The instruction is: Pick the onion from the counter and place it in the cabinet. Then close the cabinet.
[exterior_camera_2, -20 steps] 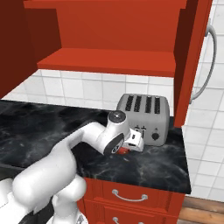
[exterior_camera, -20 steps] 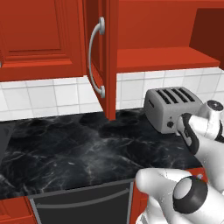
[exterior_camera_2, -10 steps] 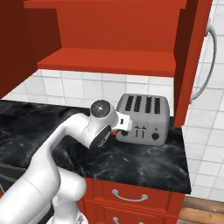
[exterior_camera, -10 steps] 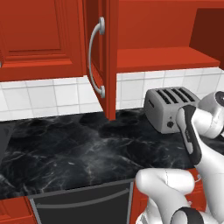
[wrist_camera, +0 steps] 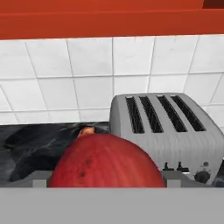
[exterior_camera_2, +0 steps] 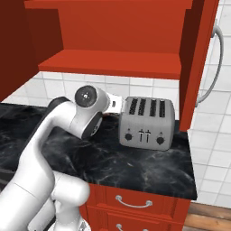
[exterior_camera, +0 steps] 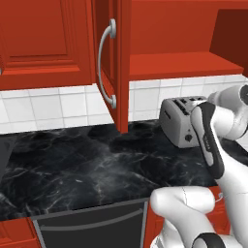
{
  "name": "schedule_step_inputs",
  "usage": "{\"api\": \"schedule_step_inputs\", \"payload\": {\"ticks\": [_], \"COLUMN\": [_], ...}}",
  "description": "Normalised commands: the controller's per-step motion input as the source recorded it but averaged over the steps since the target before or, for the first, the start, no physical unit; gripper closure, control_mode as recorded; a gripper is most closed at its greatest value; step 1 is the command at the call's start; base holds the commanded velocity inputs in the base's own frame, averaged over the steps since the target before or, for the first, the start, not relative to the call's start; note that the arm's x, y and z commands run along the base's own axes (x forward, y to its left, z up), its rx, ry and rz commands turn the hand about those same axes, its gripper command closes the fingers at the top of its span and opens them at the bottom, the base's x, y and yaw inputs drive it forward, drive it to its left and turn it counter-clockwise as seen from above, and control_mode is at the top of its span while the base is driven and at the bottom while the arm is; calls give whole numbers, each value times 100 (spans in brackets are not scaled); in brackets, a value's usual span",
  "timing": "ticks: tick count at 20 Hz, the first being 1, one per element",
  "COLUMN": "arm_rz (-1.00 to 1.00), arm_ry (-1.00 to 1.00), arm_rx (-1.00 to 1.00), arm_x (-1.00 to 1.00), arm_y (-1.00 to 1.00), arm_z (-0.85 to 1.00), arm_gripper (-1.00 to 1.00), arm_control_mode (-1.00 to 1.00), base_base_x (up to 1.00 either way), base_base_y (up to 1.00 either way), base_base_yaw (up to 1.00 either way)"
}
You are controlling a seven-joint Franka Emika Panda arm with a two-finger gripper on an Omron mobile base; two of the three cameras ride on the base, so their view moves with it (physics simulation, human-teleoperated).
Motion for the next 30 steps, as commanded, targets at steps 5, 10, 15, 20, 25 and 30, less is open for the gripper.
{"api": "schedule_step_inputs", "payload": {"ticks": [5, 10, 15, 20, 25, 30], "arm_rz": [0, 0, 0, 0, 0, 0], "arm_ry": [-11, -14, -11, -8, 0, 0], "arm_rx": [0, 0, 0, 0, 0, 0], "arm_x": [28, 36, 64, 74, 92, 82], "arm_y": [13, 9, 12, 11, 14, 8], "arm_z": [100, 92, 39, 19, 0, 0], "arm_gripper": [100, 100, 100, 100, 100, 100], "arm_control_mode": [-100, -100, -100, -100, -100, -100], "base_base_x": [0, 0, 0, 0, 0, 0], "base_base_y": [0, 0, 0, 0, 0, 0], "base_base_yaw": [0, 0, 0, 0, 0, 0]}}
